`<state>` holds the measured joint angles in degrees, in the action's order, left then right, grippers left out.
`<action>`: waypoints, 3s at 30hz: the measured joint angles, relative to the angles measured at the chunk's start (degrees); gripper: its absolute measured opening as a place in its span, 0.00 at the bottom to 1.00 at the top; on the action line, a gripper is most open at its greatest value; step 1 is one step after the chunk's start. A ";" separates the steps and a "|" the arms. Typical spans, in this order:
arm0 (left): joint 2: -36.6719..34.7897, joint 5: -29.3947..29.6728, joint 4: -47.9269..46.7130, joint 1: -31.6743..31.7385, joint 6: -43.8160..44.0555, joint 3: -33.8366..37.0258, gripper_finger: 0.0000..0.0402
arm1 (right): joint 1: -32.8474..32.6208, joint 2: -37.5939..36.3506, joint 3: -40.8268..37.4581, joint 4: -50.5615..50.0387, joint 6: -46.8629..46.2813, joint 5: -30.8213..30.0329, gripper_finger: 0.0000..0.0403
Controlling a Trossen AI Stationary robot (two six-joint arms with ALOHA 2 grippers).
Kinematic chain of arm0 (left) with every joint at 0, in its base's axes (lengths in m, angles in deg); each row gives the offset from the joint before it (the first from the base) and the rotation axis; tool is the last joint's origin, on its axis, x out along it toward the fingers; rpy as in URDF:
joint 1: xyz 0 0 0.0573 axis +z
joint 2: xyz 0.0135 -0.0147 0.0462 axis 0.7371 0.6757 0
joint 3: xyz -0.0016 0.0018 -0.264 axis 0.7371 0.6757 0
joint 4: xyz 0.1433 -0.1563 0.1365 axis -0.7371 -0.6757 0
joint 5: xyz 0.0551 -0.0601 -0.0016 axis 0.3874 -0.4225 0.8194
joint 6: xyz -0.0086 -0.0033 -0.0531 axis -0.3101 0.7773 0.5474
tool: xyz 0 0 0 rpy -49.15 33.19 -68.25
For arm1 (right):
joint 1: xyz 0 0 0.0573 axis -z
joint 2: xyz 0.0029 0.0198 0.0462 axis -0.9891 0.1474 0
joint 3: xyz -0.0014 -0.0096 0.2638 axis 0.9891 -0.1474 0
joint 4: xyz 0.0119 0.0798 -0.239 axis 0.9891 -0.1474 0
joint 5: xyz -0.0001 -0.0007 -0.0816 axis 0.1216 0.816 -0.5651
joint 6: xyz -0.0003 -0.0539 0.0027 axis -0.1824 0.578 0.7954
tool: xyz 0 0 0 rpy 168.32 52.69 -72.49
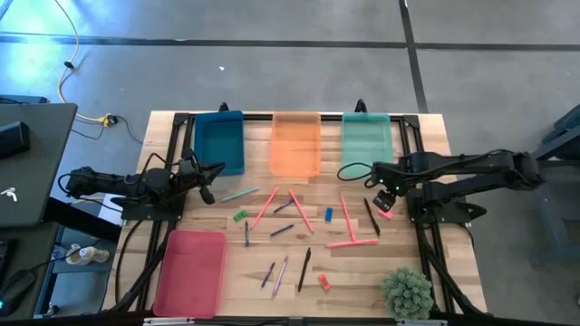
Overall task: Sort crayons/erasers/pens/pencils in bins
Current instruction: Put the pink eraser into the green bin
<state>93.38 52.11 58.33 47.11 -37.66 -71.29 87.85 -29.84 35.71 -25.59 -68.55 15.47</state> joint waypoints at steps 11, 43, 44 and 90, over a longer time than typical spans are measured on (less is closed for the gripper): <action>0.00 -0.11 -0.04 0.00 0.02 0.02 0.04 | -0.44 7.05 -0.01 0.43 3.25 4.82 0.57; 0.00 -0.13 -0.04 0.00 0.22 0.00 0.04 | -9.73 23.55 -0.01 5.95 -1.68 4.86 0.57; 0.00 -0.12 -0.04 0.00 0.23 0.02 0.04 | -9.73 23.72 -0.01 6.34 -1.53 4.86 0.57; 0.00 -0.13 -0.07 0.02 1.55 0.02 0.04 | -9.73 25.45 -4.33 13.31 -2.43 6.90 0.44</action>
<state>93.38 51.98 58.26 47.13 -36.10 -71.26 78.12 -4.38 31.38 -12.28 -70.98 22.37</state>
